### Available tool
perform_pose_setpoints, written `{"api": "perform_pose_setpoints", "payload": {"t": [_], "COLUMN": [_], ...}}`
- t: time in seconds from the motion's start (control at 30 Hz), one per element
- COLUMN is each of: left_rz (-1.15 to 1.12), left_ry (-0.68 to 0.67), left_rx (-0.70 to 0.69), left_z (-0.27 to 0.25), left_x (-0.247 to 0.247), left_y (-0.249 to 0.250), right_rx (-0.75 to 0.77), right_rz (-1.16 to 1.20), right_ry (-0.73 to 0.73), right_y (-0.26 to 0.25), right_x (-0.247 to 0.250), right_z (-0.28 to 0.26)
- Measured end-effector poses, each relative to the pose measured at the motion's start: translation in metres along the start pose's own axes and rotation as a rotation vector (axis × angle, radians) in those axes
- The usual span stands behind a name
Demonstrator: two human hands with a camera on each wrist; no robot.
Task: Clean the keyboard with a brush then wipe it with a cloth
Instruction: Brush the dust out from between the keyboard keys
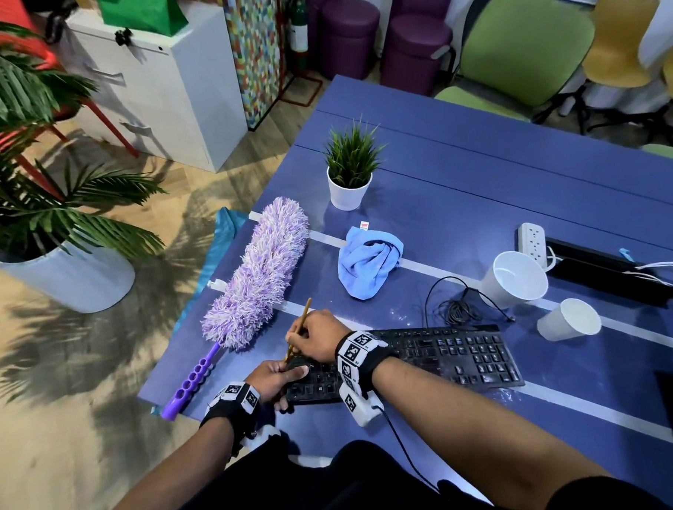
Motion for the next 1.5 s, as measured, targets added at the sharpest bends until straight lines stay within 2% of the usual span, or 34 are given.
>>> {"api": "perform_pose_setpoints", "payload": {"t": [0.13,0.2,0.33,0.43,0.6,0.67,0.73,0.8,0.9,0.93,0.97,1.03,1.1,1.13,1.2,1.27,1.37,1.43,1.5], "left_rz": [-0.02,-0.019,-0.039,-0.043,-0.024,-0.025,-0.022,-0.023,-0.036,-0.039,-0.039,-0.036,-0.045,-0.05,-0.048,-0.044,-0.037,-0.026,-0.015], "left_ry": [-0.001,-0.009,-0.016,0.001,-0.002,-0.008,-0.023,-0.034,-0.029,-0.026,-0.025,-0.036,-0.044,-0.045,-0.037,-0.019,-0.011,-0.02,-0.024], "left_rx": [-0.003,0.001,0.009,0.005,0.008,0.004,0.0,-0.011,-0.025,-0.025,-0.024,-0.026,-0.025,-0.022,-0.013,-0.008,-0.001,0.006,0.01], "left_z": [0.0,0.0,0.003,0.005,0.005,0.004,0.004,0.006,0.007,0.007,0.007,0.007,0.006,0.005,0.003,0.002,0.003,0.003,0.004], "left_x": [0.001,-0.001,0.001,0.003,0.002,0.002,0.001,0.001,0.002,0.003,0.003,0.002,0.0,-0.001,-0.003,-0.002,0.0,-0.002,-0.003], "left_y": [0.0,0.001,-0.003,-0.006,-0.005,-0.004,-0.003,-0.003,-0.004,-0.004,-0.004,-0.004,-0.003,-0.003,-0.002,-0.002,-0.005,-0.004,-0.003], "right_rx": [-0.085,-0.114,-0.052,-0.113,-0.212,-0.204,-0.136,-0.109,-0.157,-0.184,-0.197,-0.198,-0.199,-0.198,-0.225,-0.22,-0.172,-0.169,-0.21], "right_rz": [-0.089,-0.064,-0.004,0.006,-0.184,-0.066,0.086,0.132,0.098,0.15,0.224,0.274,0.193,0.119,0.031,0.08,0.155,0.05,-0.027], "right_ry": [0.183,0.177,0.063,0.11,0.116,0.108,0.04,-0.015,0.111,0.131,0.13,0.037,-0.039,-0.028,0.078,0.142,0.008,0.059,0.172], "right_y": [0.017,0.026,0.026,0.038,0.062,0.067,0.061,0.061,0.081,0.09,0.097,0.099,0.1,0.1,0.104,0.103,0.09,0.089,0.096], "right_x": [0.027,0.031,0.016,0.024,0.048,0.047,0.036,0.029,0.049,0.054,0.056,0.051,0.042,0.043,0.052,0.057,0.041,0.044,0.057], "right_z": [-0.007,-0.009,-0.01,-0.012,-0.021,-0.021,-0.019,-0.022,-0.029,-0.032,-0.035,-0.041,-0.043,-0.044,-0.044,-0.041,-0.04,-0.042,-0.045]}}
Point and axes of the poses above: each hand's wrist, its own z-axis towards the middle knuckle, its own x-axis out of the back of the hand, y = z × x, the point moved 10 cm from there along z, towards the middle knuckle, and after that the axes turned 4 degrees about -z, right-handed, at the moved point
